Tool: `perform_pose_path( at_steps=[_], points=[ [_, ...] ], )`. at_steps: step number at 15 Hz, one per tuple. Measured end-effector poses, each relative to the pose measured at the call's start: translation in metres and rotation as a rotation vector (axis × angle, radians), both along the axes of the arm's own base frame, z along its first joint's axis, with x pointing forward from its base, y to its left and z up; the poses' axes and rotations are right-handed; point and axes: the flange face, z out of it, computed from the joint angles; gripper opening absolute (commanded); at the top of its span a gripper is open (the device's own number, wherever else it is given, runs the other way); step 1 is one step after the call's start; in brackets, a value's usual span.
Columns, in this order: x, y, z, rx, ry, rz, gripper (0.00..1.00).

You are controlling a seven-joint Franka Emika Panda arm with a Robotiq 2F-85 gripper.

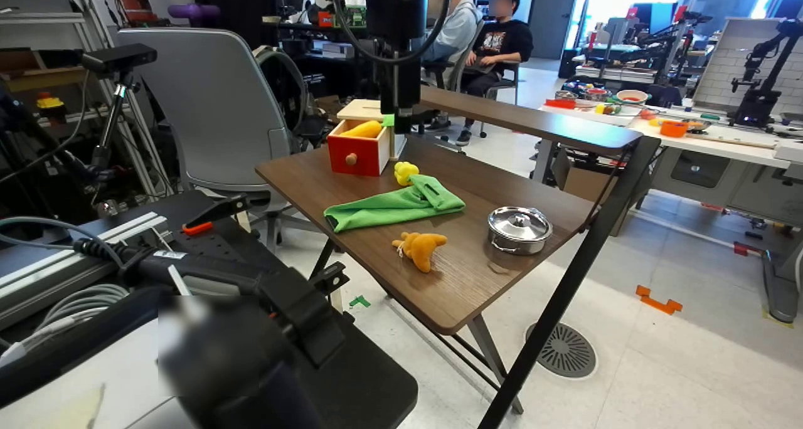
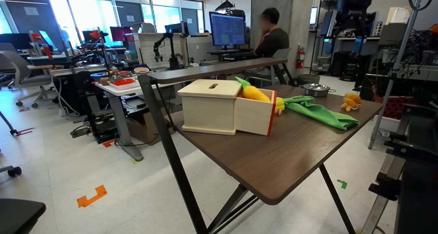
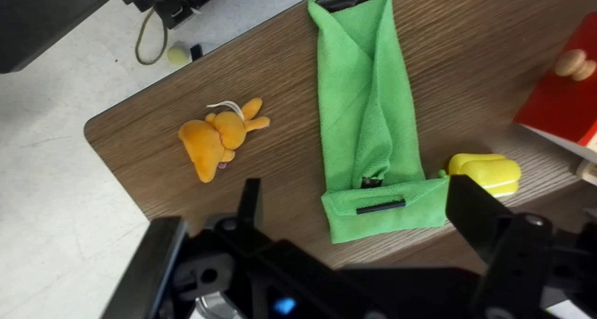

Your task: Move the towel to the right

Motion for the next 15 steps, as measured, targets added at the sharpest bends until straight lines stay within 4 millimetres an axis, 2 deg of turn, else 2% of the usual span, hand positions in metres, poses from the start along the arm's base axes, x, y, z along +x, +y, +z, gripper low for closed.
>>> perform_pose_path(
  at_steps=[3, 8, 12, 15],
  points=[
    [-0.004, -0.009, -0.012, -0.049, -0.027, -0.079, 1.00],
    [-0.003, -0.015, -0.055, -0.047, -0.036, -0.342, 1.00],
    [0.003, -0.021, -0.087, -0.042, -0.074, -0.556, 1.00],
    [0.015, -0.021, -0.108, -0.018, -0.071, -0.698, 1.00]
  ],
)
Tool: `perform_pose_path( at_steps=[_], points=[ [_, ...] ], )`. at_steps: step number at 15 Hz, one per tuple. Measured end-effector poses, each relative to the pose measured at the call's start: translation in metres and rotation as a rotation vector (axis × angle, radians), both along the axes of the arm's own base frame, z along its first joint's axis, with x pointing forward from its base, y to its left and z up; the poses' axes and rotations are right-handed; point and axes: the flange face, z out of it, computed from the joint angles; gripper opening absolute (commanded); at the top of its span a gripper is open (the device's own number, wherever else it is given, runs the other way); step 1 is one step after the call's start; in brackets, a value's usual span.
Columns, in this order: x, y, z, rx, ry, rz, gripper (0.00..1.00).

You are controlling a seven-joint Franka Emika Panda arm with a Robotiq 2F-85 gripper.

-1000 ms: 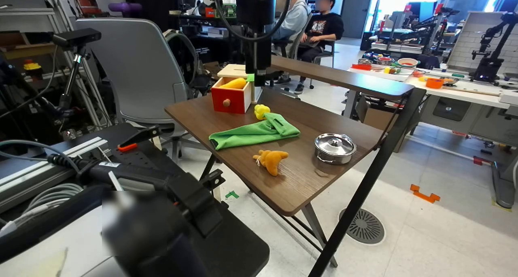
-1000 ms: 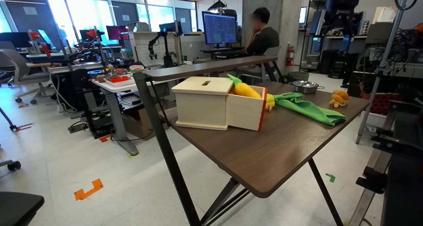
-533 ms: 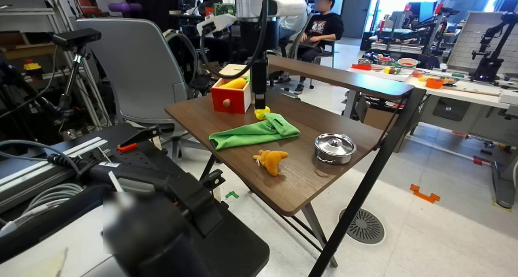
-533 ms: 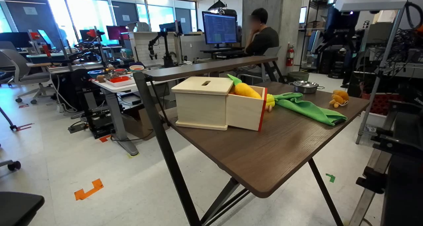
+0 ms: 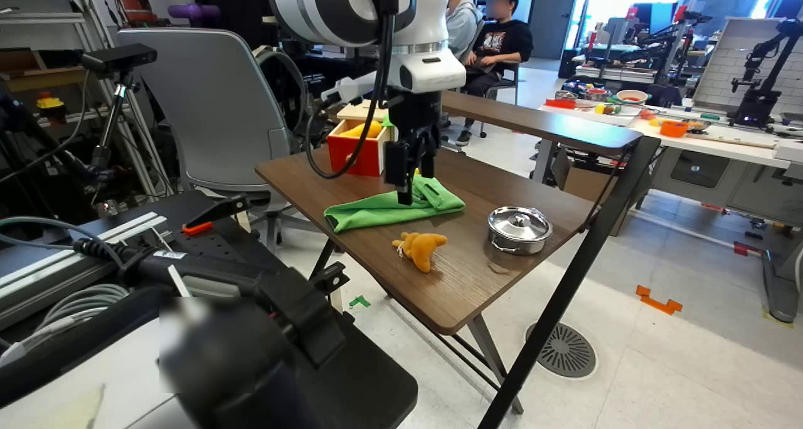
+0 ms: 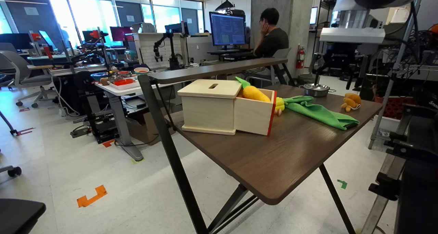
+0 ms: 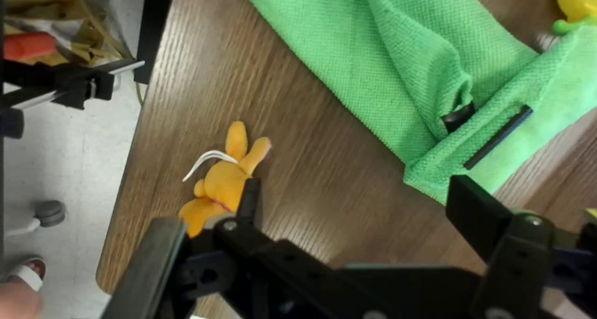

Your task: Move the towel to the right

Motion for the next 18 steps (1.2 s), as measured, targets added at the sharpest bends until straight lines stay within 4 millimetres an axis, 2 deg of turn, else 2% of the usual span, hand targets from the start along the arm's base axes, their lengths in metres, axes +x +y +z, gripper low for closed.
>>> perform_pose_path(
  at_steps=[5, 13, 18],
  points=[
    [0.031, 0.013, -0.024, 0.054, -0.016, -0.123, 1.00],
    [0.070, 0.056, -0.059, 0.157, -0.031, -0.176, 1.00],
    [0.083, 0.054, -0.077, 0.175, -0.029, -0.203, 1.00]
  ],
)
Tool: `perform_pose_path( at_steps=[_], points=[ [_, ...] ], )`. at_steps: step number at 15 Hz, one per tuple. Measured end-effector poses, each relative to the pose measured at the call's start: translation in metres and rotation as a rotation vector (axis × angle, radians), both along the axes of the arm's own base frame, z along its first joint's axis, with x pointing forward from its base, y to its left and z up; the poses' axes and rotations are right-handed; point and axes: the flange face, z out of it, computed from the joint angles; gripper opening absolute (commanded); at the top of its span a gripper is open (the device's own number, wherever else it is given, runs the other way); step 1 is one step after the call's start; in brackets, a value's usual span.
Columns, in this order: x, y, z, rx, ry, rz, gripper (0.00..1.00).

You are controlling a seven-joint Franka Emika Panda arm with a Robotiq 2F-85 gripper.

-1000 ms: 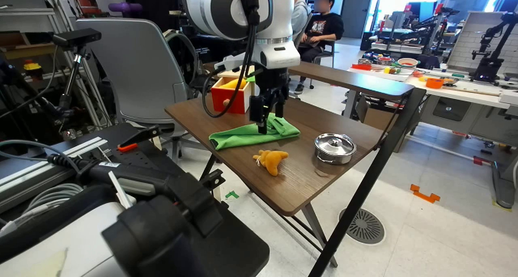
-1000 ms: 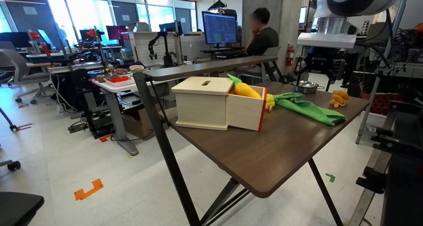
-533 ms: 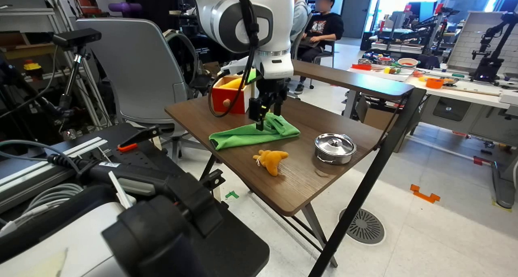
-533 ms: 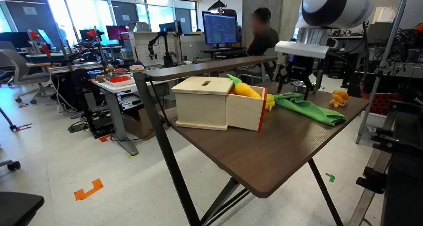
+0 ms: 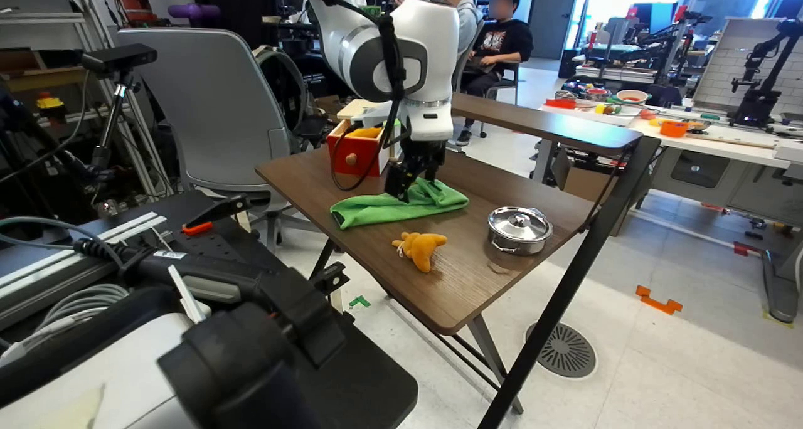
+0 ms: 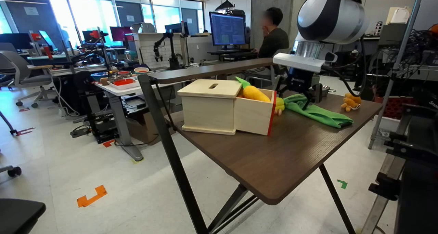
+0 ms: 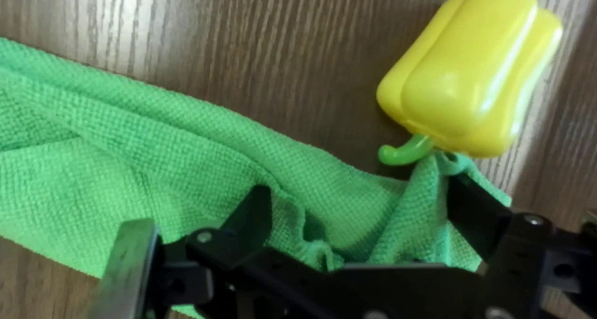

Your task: Move the towel to the right

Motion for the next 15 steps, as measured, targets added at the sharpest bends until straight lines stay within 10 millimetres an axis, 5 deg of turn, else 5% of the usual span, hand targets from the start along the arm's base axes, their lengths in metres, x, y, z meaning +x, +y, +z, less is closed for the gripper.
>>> perform_pose_path(
  at_steps=[15],
  points=[
    [0.033, -0.071, -0.009, 0.017, 0.045, -0.075, 1.00]
  ],
)
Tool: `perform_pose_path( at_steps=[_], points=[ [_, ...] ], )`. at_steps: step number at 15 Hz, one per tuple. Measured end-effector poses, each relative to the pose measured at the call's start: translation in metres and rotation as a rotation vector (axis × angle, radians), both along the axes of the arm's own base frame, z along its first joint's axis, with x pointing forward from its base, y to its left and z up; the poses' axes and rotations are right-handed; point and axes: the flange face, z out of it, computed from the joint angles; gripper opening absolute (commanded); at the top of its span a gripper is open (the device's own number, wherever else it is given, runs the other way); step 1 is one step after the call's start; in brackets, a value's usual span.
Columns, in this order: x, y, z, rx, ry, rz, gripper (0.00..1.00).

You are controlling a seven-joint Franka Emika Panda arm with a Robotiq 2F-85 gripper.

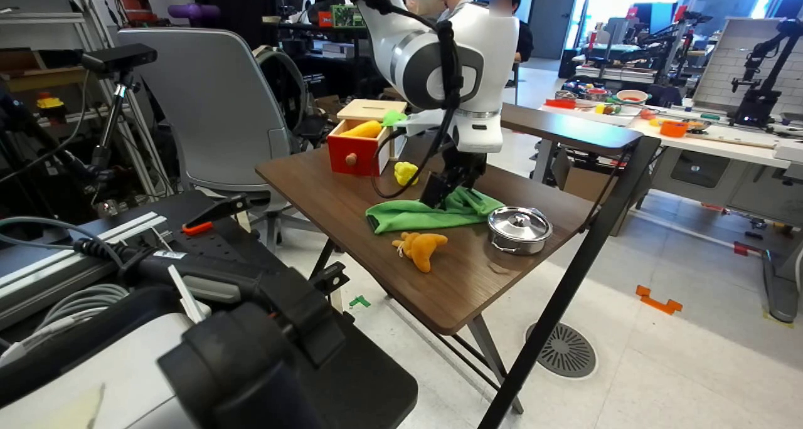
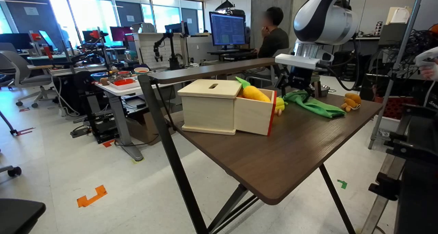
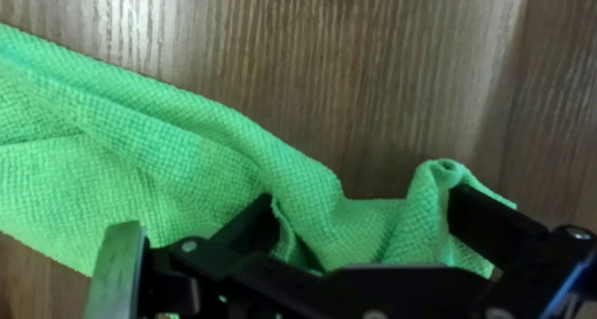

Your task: Move the towel to the right

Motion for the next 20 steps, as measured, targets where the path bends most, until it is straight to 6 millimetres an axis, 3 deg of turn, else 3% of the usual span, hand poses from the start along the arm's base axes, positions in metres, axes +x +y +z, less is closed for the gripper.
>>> perform_pose_path(
  at_steps=[9, 20],
  points=[
    [0.030, -0.033, 0.008, -0.027, -0.002, -0.010, 1.00],
    [0.045, -0.033, 0.012, -0.026, 0.003, 0.011, 1.00]
  ],
)
